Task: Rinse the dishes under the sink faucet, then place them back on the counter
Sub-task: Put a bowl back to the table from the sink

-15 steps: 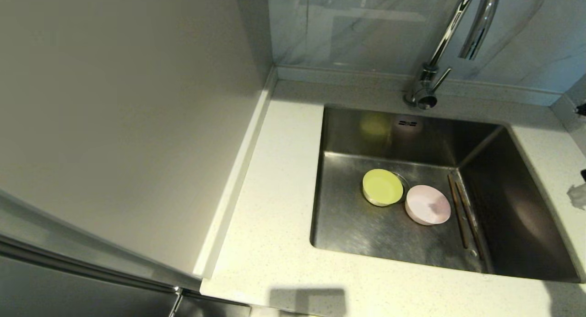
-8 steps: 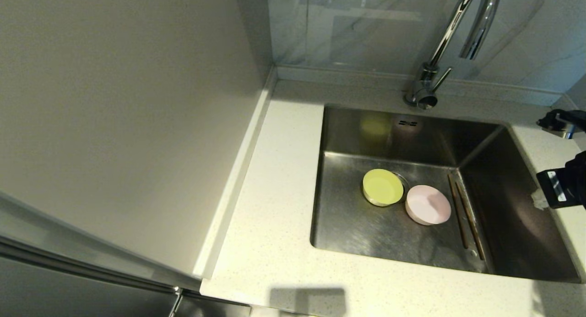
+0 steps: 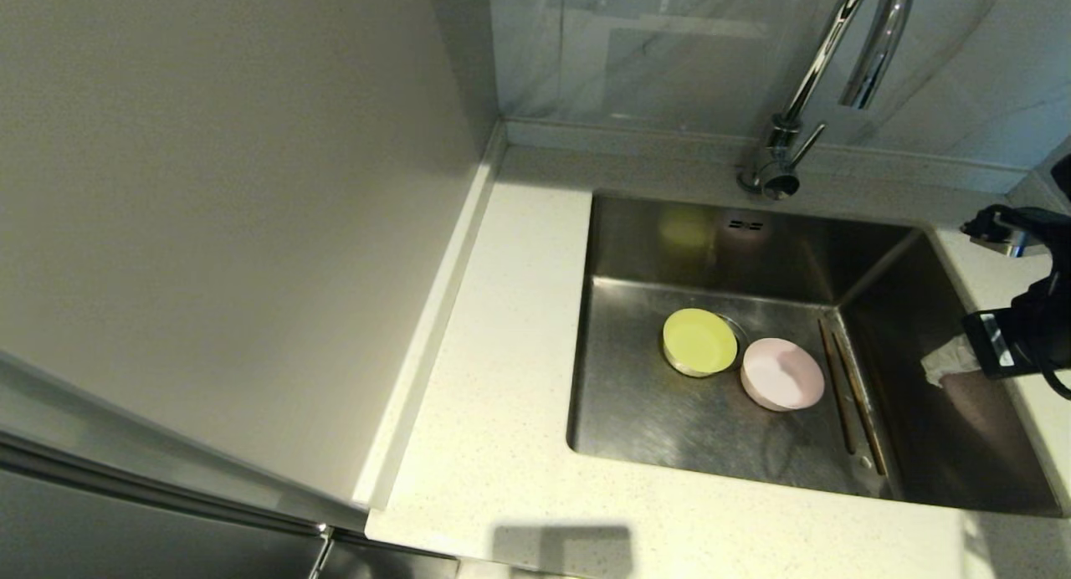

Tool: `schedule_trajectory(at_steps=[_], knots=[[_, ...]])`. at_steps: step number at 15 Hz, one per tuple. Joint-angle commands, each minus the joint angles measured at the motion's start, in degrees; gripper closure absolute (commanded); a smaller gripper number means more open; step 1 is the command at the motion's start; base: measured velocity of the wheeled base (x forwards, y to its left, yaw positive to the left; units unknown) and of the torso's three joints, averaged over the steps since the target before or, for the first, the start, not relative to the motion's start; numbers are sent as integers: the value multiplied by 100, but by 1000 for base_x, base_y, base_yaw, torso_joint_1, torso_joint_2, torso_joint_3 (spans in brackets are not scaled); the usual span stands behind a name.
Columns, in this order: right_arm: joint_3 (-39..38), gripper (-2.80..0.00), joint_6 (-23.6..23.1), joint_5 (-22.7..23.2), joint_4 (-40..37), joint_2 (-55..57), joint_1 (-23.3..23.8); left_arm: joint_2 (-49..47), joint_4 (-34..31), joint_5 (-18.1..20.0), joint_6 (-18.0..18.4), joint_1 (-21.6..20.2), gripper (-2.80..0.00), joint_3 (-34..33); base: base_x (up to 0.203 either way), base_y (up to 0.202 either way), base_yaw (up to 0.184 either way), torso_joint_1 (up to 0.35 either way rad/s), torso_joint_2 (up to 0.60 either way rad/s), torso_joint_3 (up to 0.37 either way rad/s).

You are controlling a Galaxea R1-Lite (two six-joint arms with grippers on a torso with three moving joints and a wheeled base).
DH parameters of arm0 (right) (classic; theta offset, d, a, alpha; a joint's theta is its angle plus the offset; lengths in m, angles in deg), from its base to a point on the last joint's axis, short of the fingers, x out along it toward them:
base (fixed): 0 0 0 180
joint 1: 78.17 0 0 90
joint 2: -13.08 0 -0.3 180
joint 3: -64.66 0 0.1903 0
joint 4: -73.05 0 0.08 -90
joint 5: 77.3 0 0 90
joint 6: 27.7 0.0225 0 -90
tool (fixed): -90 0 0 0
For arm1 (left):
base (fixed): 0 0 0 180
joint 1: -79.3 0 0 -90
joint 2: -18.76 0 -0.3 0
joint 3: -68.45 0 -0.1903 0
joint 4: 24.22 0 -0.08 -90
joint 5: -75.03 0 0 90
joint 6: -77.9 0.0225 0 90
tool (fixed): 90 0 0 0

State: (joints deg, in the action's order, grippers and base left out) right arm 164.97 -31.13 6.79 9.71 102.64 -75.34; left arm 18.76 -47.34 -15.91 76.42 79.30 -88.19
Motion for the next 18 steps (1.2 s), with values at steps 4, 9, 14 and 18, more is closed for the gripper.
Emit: schedule_trajectory(at_steps=[4, 9, 14, 18], knots=[[-184, -280, -570, 64, 957, 895, -32, 18, 2, -3, -2, 0, 0, 0, 0, 0, 0, 0, 0, 0], [-142, -280, -932, -364, 2080, 1890, -212, 18, 2, -3, -2, 0, 0, 0, 0, 0, 0, 0, 0, 0], [-5, -280, -880, -846, 2818, 2734, -212, 18, 2, -3, -2, 0, 0, 0, 0, 0, 0, 0, 0, 0], [169, -280, -505, -879, 2932, 3152, -204, 18, 2, -3, -2, 0, 0, 0, 0, 0, 0, 0, 0, 0]])
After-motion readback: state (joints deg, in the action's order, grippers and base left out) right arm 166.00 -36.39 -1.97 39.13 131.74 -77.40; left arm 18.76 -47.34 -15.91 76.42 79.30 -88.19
